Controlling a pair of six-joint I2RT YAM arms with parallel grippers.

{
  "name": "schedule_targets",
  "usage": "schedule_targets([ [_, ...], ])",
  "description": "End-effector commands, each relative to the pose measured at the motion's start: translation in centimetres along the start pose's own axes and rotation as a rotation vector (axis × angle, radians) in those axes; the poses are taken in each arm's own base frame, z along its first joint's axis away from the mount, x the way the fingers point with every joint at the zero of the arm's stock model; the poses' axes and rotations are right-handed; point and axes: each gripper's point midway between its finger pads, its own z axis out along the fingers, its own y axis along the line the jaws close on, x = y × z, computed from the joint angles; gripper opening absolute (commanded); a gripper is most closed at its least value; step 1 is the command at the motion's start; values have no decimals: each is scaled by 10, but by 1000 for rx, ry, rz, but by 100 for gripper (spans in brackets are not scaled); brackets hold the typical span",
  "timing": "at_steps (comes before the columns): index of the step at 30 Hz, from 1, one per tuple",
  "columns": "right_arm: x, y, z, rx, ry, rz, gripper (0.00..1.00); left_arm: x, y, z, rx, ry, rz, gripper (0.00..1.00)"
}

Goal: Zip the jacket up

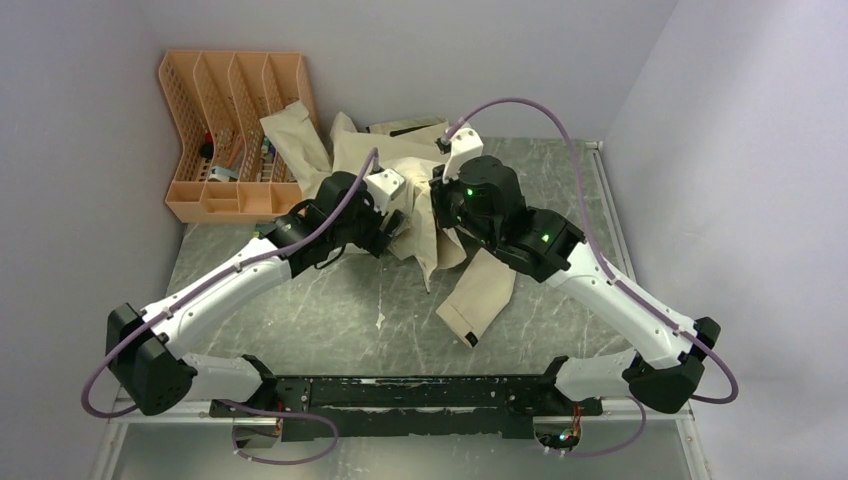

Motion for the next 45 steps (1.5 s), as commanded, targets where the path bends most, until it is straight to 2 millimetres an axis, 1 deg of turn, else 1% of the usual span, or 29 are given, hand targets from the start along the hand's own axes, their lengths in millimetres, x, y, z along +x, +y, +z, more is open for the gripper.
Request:
schedule_targets([
  [1, -15, 4, -5, -27, -62, 41, 0, -14, -3, 0, 14, -6, 19, 65],
  [5, -4, 6, 0, -34, -36, 40, 0, -16, 2, -1, -23, -5, -9, 14],
  [6, -1, 7, 1, -37, -27, 40, 0, -16, 4, -3, -31, -9, -19, 9],
  [9, 15, 10, 5, -50, 10, 36, 0, -17, 9, -11, -63, -26, -41, 8],
  [10, 20, 11, 5, -59, 24, 33, 0, -18, 11, -14, -76, -34, -77, 8],
  [13, 39, 13, 5, -74, 73, 27, 0, -13, 19, -23, -122, -34, -123, 8],
  [16, 61, 14, 2, -98, 137, 10, 10, -3, 32, -31, -176, -21, -192, 8],
  [19, 79, 14, -5, -121, 182, 0, 20, 10, 52, -37, -227, -5, -273, 8],
  [20, 83, 15, -8, -133, 193, -2, 26, 15, 57, -39, -243, 1, -295, 8],
  [21, 86, 17, -12, -157, 200, -7, 34, 20, 62, -40, -256, 10, -317, 8],
  [23, 91, 19, -21, -188, 214, -20, 44, 31, 72, -40, -271, 27, -365, 8],
  [28, 95, 12, -38, -214, 205, -83, 57, 55, 96, -42, -327, 77, -458, 8],
  [31, 103, 1, -33, -180, 190, -156, 61, 63, 107, -44, -356, 89, -486, 8],
  [33, 109, -8, -26, -143, 149, -198, 64, 72, 113, -44, -375, 110, -500, 8],
  [34, 117, -11, -22, -133, 135, -226, 65, 77, 115, -43, -383, 123, -507, 8],
  [36, 122, -16, -15, -128, 76, -302, 68, 86, 119, -43, -393, 146, -520, 8],
  [38, 126, -17, -6, -135, -1, -366, 70, 90, 120, -41, -389, 145, -533, 8],
  [39, 121, -14, -2, -144, -67, -389, 71, 90, 118, -40, -374, 134, -542, 8],
  [40, 123, -12, 2, -154, -100, -409, 71, 89, 113, -36, -342, 125, -547, 8],
  [42, 124, -5, 8, -187, -148, -448, 72, 91, 104, -32, -294, 129, -553, 8],
  [45, 132, 0, 19, -213, -163, -516, 73, 98, 105, -32, -305, 152, -555, 8],
])
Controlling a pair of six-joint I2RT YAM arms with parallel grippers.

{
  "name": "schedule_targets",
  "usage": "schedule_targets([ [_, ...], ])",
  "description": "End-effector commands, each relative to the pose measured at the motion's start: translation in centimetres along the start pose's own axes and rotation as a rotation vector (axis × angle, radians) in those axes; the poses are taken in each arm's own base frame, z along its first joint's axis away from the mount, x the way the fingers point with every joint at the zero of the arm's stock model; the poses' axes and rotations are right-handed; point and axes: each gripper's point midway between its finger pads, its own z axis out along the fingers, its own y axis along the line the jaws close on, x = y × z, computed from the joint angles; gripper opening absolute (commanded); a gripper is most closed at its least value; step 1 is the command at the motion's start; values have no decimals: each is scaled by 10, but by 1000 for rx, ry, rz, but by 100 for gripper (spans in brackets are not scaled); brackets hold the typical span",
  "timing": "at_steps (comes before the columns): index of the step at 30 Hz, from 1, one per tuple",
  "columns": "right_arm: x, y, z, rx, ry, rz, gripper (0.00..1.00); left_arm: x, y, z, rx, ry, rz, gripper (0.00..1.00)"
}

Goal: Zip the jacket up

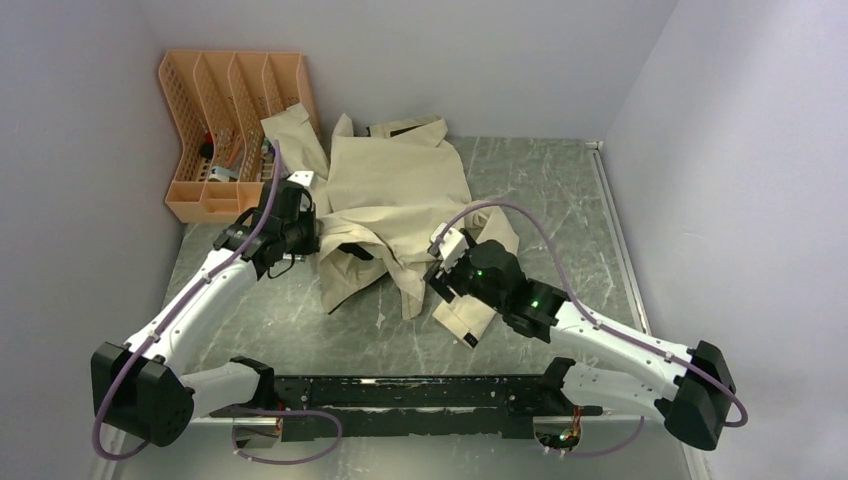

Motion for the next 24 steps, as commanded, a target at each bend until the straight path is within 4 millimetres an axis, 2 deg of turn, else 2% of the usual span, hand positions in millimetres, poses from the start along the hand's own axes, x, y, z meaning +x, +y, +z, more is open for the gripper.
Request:
schedule_targets([
  [1, -50, -8, 13, 30, -234, -137, 73, -2, -7, -1, 52, -16, -21, 8],
  [5, -35, -9, 22, 55, -252, -272, 72, 6, -12, 0, 93, -7, -13, 8],
  [11, -6, 3, 37, -28, -139, -439, 73, 9, -9, -4, 83, -22, -9, 8],
  [17, 20, -6, 45, -3, -38, -625, 73, 7, -6, -11, 77, -54, -16, 8],
  [24, 29, -20, 62, 57, 43, -740, 74, 7, -6, -12, 78, -54, -13, 8],
])
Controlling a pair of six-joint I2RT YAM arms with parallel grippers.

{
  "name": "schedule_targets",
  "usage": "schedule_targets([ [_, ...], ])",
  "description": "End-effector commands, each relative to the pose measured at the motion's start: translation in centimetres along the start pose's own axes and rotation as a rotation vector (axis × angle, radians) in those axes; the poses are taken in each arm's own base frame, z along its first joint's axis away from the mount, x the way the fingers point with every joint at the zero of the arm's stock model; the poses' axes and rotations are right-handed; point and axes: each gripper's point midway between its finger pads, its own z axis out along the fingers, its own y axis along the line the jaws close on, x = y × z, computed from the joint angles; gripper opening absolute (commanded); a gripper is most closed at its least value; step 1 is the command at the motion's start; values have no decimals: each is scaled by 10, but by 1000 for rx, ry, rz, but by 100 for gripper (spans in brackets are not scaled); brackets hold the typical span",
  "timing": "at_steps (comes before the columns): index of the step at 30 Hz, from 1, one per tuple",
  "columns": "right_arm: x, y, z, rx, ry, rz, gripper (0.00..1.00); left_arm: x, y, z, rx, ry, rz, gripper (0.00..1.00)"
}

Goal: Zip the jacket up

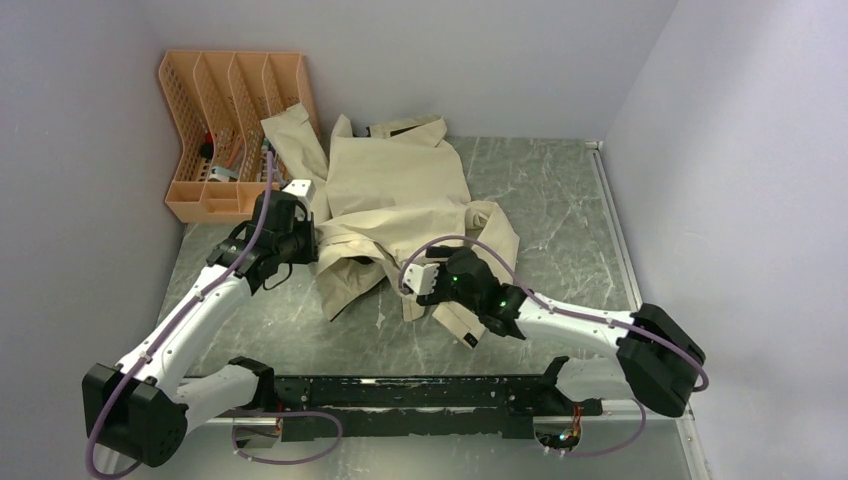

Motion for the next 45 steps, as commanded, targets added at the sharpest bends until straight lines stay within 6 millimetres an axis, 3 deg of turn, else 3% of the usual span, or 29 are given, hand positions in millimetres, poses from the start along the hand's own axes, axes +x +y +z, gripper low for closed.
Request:
schedule_targets([
  [1, 4, -20, 10, 78, 54, -128, 74, -8, -1, -3, 14, -36, -7, 8],
  [11, 8, -28, 33, 202, 41, -98, 74, -6, -3, -2, 29, -27, -4, 8],
  [16, 8, -26, 47, 191, 21, -31, 67, -5, -5, -1, 40, -21, -1, 8],
  [18, 9, -28, 50, 190, 13, -3, 54, -4, -7, -1, 48, -21, 1, 8],
  [22, 2, -35, 49, 185, -18, 48, 4, -6, -11, -2, 72, -29, 8, 8],
  [23, 0, -37, 47, 188, -24, 52, 0, -7, -12, -3, 79, -34, 9, 8],
  [29, -27, -72, 20, 256, -89, 139, 0, -24, -23, -12, 129, -77, 5, 8],
  [33, -50, -103, -7, 307, -140, 260, 0, -55, -37, -33, 179, -129, -10, 8],
  [36, -73, -135, -33, 344, -185, 347, 0, -83, -55, -56, 261, -184, -1, 8],
  [45, -138, -231, -101, 464, -300, 550, 0, -178, -106, -153, 505, -443, 93, 8],
])
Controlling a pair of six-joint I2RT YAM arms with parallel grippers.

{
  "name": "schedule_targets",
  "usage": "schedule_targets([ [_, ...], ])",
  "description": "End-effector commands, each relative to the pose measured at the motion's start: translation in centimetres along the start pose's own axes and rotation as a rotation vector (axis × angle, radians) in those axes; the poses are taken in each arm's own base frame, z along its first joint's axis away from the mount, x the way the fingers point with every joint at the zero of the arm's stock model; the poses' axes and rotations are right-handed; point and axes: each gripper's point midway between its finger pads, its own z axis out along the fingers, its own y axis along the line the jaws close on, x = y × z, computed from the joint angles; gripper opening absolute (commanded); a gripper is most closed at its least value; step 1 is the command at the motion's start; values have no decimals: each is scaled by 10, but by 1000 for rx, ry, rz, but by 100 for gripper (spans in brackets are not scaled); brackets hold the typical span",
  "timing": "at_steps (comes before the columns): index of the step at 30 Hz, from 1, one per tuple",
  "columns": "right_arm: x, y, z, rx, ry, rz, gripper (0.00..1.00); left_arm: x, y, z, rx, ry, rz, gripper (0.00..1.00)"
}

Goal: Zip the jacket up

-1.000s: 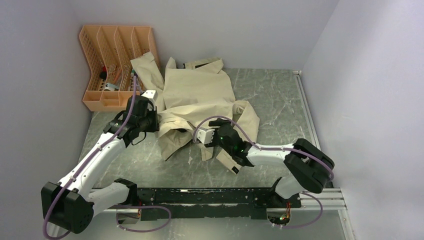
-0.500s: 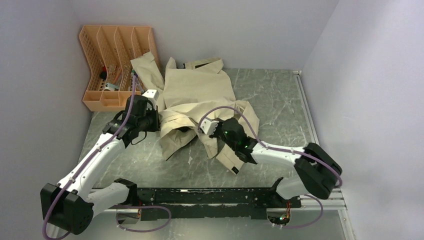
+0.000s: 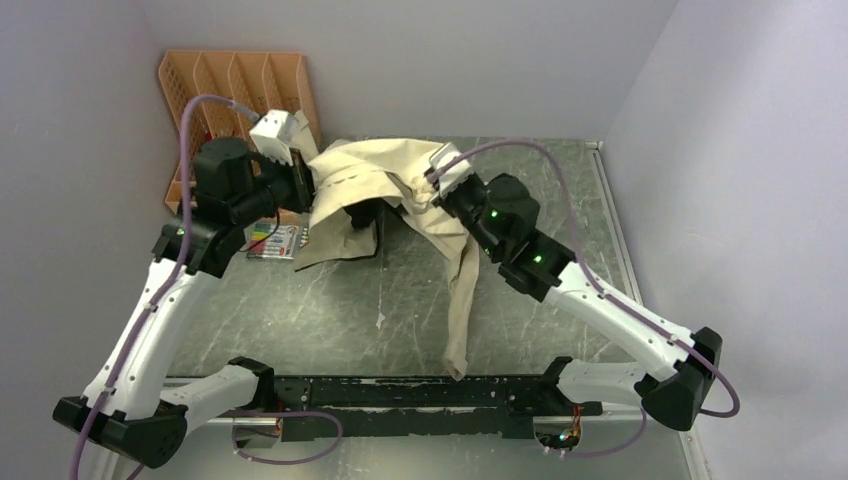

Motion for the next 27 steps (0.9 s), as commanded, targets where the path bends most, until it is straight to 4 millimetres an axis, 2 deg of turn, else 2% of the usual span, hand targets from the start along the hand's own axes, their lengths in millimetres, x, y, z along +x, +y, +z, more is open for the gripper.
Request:
schedule_targets([
  [1, -52, -34, -12, 56, -59, 144, 0, -63, -42, -28, 157, -137, 63, 8],
  [5, -102, -64, -25, 96, -158, 263, 0, -109, -61, -52, 191, -228, 106, 8],
  [11, -164, -107, -55, 126, -249, 362, 0, -173, -95, -108, 260, -398, 172, 8],
  [14, -191, -125, -75, 123, -307, 387, 0, -199, -108, -136, 276, -483, 194, 8],
  [18, -223, -152, -106, 146, -391, 431, 0, -223, -133, -174, 363, -588, 241, 8],
  [20, -235, -163, -118, 151, -416, 447, 0, -231, -147, -193, 421, -637, 262, 8],
  [23, -244, -176, -134, 174, -425, 462, 0, -239, -158, -213, 459, -681, 266, 8],
  [25, -241, -186, -143, 212, -416, 475, 0, -240, -159, -218, 463, -689, 244, 8],
  [27, -232, -195, -149, 268, -394, 488, 0, -238, -155, -215, 452, -682, 205, 8],
])
